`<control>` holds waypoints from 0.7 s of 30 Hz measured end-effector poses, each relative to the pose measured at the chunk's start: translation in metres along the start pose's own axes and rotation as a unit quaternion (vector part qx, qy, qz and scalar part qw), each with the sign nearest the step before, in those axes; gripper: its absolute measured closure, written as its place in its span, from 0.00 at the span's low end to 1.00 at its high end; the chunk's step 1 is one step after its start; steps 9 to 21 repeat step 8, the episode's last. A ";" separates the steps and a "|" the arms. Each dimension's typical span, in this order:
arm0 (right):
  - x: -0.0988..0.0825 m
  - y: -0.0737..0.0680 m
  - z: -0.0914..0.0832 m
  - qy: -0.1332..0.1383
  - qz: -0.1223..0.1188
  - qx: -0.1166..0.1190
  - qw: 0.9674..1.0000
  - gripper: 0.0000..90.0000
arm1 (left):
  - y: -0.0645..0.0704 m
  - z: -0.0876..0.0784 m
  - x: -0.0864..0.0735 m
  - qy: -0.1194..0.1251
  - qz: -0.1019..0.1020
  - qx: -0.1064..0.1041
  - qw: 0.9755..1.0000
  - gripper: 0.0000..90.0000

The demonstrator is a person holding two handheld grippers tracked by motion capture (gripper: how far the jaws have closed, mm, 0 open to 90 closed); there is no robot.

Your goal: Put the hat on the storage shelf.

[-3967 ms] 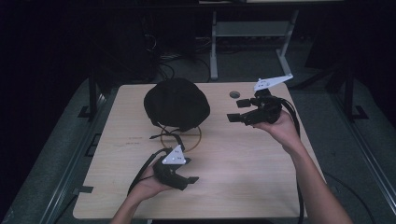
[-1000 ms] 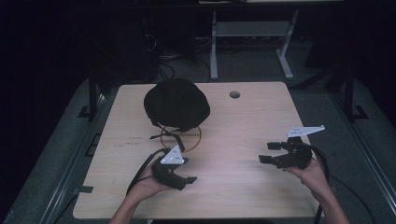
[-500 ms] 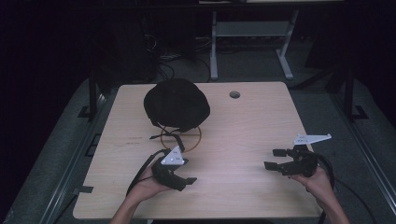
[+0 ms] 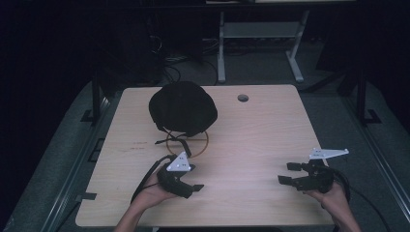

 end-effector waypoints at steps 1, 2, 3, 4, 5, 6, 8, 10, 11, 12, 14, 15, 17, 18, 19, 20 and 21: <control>-0.003 -0.002 -0.001 0.001 -0.001 0.000 1.000 0.19 | 0.000 0.000 0.000 0.000 0.000 0.000 1.000 0.29; -0.003 -0.002 -0.001 0.001 -0.001 0.000 1.000 0.19 | 0.000 0.000 0.000 -0.001 0.000 0.000 1.000 0.29; -0.005 -0.005 -0.002 -0.001 -0.002 -0.002 1.000 0.19 | 0.000 0.000 0.000 -0.002 0.002 0.001 1.000 0.29; -0.005 -0.005 -0.002 -0.001 -0.002 -0.002 1.000 0.19 | 0.000 0.000 0.000 -0.002 0.003 0.002 1.000 0.29; -0.007 -0.008 -0.002 -0.001 -0.008 -0.001 1.000 0.19 | 0.000 0.000 0.000 -0.001 0.003 0.004 1.000 0.29; -0.009 -0.011 -0.002 0.001 -0.013 0.000 1.000 0.19 | 0.001 0.001 0.001 0.003 -0.001 0.005 1.000 0.29; -0.013 -0.016 -0.002 0.006 -0.018 0.006 1.000 0.19 | 0.002 0.001 0.001 0.007 -0.003 0.007 1.000 0.29; -0.013 -0.016 -0.002 0.006 -0.018 0.006 1.000 0.19 | 0.002 0.001 0.001 0.007 -0.003 0.007 1.000 0.29; -0.013 -0.016 -0.002 0.006 -0.018 0.006 1.000 0.19 | 0.002 0.001 0.001 0.007 -0.003 0.007 1.000 0.29; -0.013 -0.016 -0.002 0.006 -0.018 0.006 1.000 0.19 | 0.002 0.001 0.001 0.007 -0.003 0.007 1.000 0.29; -0.013 -0.016 -0.002 0.006 -0.018 0.006 1.000 0.19 | 0.002 0.001 0.001 0.007 -0.003 0.007 1.000 0.29; -0.013 -0.016 -0.002 0.006 -0.018 0.006 1.000 0.19 | 0.002 0.001 0.001 0.007 -0.003 0.007 1.000 0.29; -0.013 -0.016 -0.002 0.006 -0.018 0.006 1.000 0.19 | 0.002 0.001 0.001 0.007 -0.003 0.007 1.000 0.29; -0.013 -0.016 -0.002 0.006 -0.018 0.006 1.000 0.19 | 0.002 0.001 0.001 0.007 -0.003 0.007 1.000 0.29; -0.013 -0.016 -0.002 0.006 -0.018 0.006 1.000 0.19 | 0.002 0.001 0.001 0.007 -0.003 0.007 1.000 0.29; -0.013 -0.016 -0.002 0.006 -0.018 0.006 1.000 0.19 | 0.002 0.001 0.001 0.007 -0.003 0.007 1.000 0.29; -0.013 -0.016 -0.002 0.006 -0.018 0.006 1.000 0.19 | 0.002 0.001 0.001 0.007 -0.003 0.007 1.000 0.29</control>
Point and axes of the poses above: each handheld gripper's, and its own axes: z roughly forward along the jaws, x roughly out of its top, y roughly to its right, the point moved 4 cm from there along z, roughly forward along the jaws, and after that the axes turned 1 degree about -x, right-handed, at the moved point
